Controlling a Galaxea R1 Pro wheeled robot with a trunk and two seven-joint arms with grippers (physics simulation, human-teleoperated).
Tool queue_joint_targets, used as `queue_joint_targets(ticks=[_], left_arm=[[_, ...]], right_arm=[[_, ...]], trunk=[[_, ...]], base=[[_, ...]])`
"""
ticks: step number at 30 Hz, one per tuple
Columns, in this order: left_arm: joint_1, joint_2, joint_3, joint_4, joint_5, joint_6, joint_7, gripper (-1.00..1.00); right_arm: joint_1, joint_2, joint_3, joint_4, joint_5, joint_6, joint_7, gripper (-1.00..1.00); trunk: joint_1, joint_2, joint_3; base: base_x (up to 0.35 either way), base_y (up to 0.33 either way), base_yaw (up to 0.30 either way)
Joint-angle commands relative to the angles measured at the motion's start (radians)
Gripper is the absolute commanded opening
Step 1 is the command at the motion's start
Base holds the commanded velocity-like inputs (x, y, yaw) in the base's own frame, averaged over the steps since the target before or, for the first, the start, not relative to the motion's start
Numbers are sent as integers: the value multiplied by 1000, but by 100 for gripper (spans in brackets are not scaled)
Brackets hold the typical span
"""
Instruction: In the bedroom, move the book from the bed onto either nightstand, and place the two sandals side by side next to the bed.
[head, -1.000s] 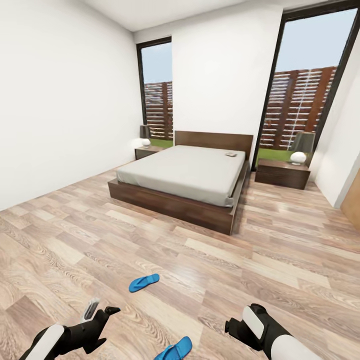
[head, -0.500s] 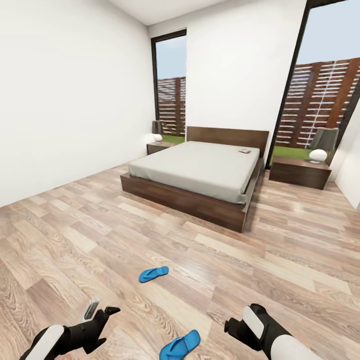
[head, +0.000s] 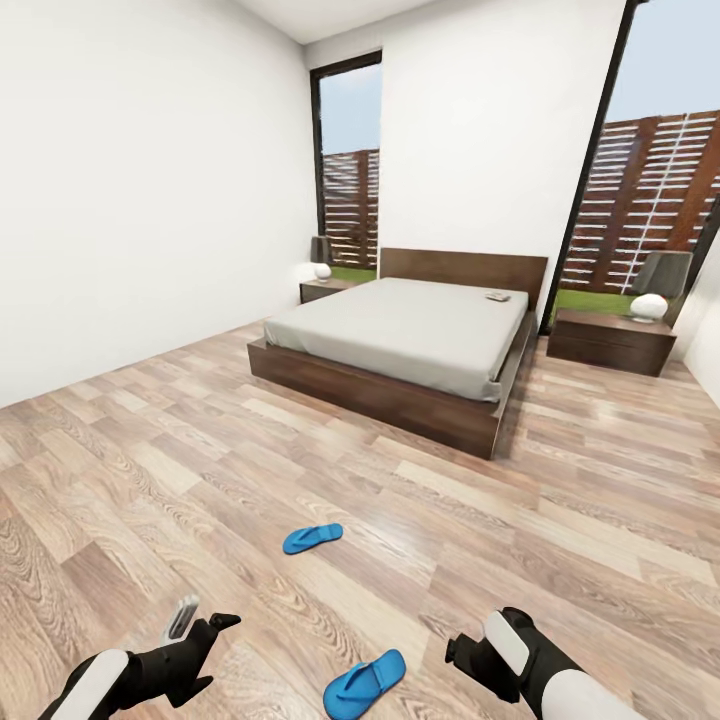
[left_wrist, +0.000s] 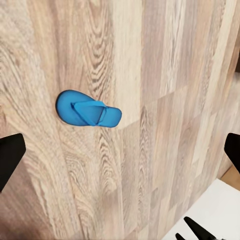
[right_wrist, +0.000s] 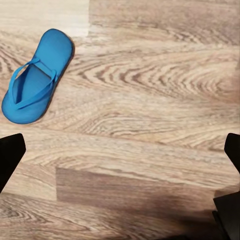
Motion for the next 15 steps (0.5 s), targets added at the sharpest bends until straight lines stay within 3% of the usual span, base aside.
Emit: queue_joint_targets(ticks=[1, 15], left_arm=[[0, 0, 2, -1, 10, 5, 8, 100], [0, 0, 1, -1, 10, 5, 7, 100]], right_arm=[[0, 0, -1, -2, -9, 3, -9, 100], [0, 0, -1, -2, -10, 3, -8, 100]], trunk=[[4, -8, -4], [57, -106, -49]], base=[[0, 0, 3], [0, 0, 6]])
